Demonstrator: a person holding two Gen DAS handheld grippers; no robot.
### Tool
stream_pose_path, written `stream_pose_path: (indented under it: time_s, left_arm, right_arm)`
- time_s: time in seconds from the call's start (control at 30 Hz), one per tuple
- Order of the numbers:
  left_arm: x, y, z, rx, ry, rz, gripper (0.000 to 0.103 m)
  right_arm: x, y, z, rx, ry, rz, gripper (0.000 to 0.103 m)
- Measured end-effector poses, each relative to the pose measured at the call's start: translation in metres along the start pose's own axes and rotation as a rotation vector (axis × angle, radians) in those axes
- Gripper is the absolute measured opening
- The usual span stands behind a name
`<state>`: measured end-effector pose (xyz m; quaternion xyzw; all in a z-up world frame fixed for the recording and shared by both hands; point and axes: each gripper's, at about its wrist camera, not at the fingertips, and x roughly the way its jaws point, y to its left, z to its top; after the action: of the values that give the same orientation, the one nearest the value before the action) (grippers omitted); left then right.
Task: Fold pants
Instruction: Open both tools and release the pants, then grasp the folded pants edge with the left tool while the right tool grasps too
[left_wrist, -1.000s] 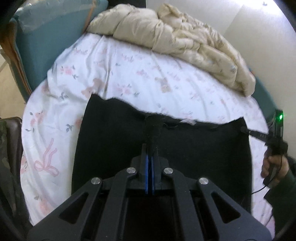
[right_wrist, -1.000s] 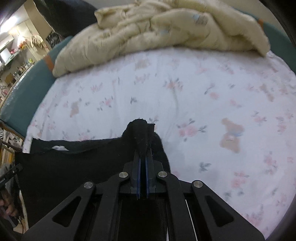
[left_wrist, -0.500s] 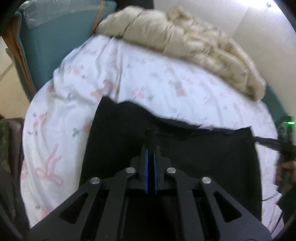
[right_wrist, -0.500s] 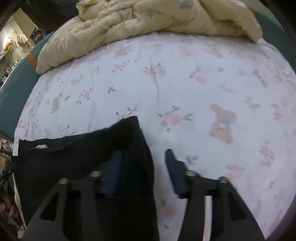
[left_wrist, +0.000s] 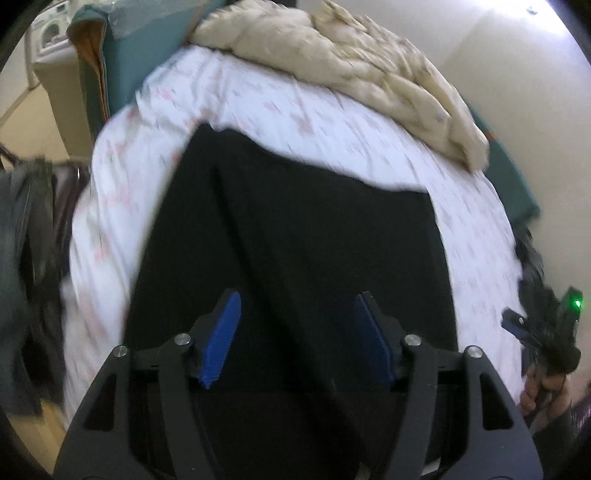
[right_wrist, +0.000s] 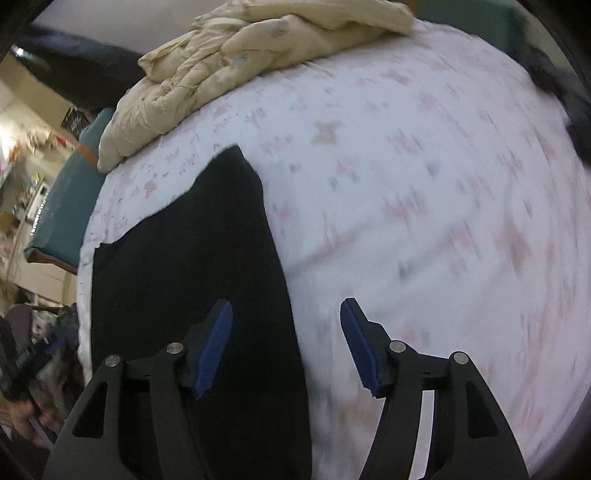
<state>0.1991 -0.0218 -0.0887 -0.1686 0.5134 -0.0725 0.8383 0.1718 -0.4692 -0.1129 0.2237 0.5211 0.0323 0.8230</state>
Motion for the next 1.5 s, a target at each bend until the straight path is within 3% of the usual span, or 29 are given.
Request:
stream_pose_path:
  time_s: [0.13,0.2,0.3,0.43,0.53,0.67,0.83,0.93,1.03,1.13,1.17,1.2,1.23,1.27,1.37,1.5]
  left_arm:
    - [-0.002,-0.014,-0.069,-0.046,0.098,-0.035,0.061]
    - [0.001,-0.016,-0.105,-0.112,0.128,-0.027,0.061]
    - [0.016,-0.026,-0.147,-0.197,0.191,-0.040,0.061]
    - [0.035,-0.068,-0.191,-0.078,0.279,-0.128,0.059]
    - [0.039,-0.085,-0.211,-0.006,0.283,-0.168,0.056]
    - [0.051,-0.101,-0.222,0.128,0.281,-0.191,0.054]
    - [0.056,-0.109,-0.226,0.183,0.247,-0.198,0.037]
    - [0.045,-0.114,-0.230,0.234,0.232,-0.254,0.036]
    - [0.039,-0.116,-0.228,0.255,0.213,-0.257,0.037]
    - [0.050,-0.115,-0.230,0.253,0.261,-0.247,0.036]
    - [0.056,-0.116,-0.232,0.266,0.294,-0.260,0.032]
    - [0.060,-0.117,-0.232,0.290,0.312,-0.261,0.016]
    - [0.063,-0.118,-0.232,0.314,0.308,-0.240,0.014]
    - [0.064,-0.118,-0.230,0.311,0.310,-0.258,0.012]
    - [0.057,-0.120,-0.222,0.278,0.296,-0.336,0.007]
    - [0.030,-0.127,-0.206,0.301,0.237,-0.399,0.005]
  right_arm:
    - [-0.009,-0.012,-0.055,0.035,0.101,-0.077,0.063]
    - [-0.012,-0.019,-0.079,0.062,0.152,-0.067,0.063]
    - [-0.027,-0.025,-0.108,0.078,0.152,-0.037,0.063]
    - [-0.030,-0.034,-0.135,0.107,0.165,0.028,0.063]
    - [-0.021,-0.039,-0.149,0.124,0.190,0.069,0.063]
    - [-0.012,-0.046,-0.152,0.120,0.233,0.094,0.063]
    - [0.003,-0.040,-0.156,0.056,0.270,0.114,0.063]
    - [0.006,-0.034,-0.161,0.023,0.280,0.140,0.062]
    - [0.010,-0.026,-0.164,-0.013,0.290,0.146,0.048]
    - [0.010,-0.018,-0.163,-0.054,0.265,0.108,0.028]
    - [0.010,-0.017,-0.162,-0.066,0.254,0.088,0.017]
    - [0.011,-0.017,-0.162,-0.072,0.257,0.073,0.015]
    - [0.012,-0.018,-0.162,-0.070,0.272,0.080,0.013]
    - [0.013,-0.019,-0.163,-0.072,0.281,0.089,0.005]
    - [0.006,-0.021,-0.163,-0.094,0.266,0.069,0.002]
    - [-0.028,-0.031,-0.150,-0.058,0.153,0.115,0.002]
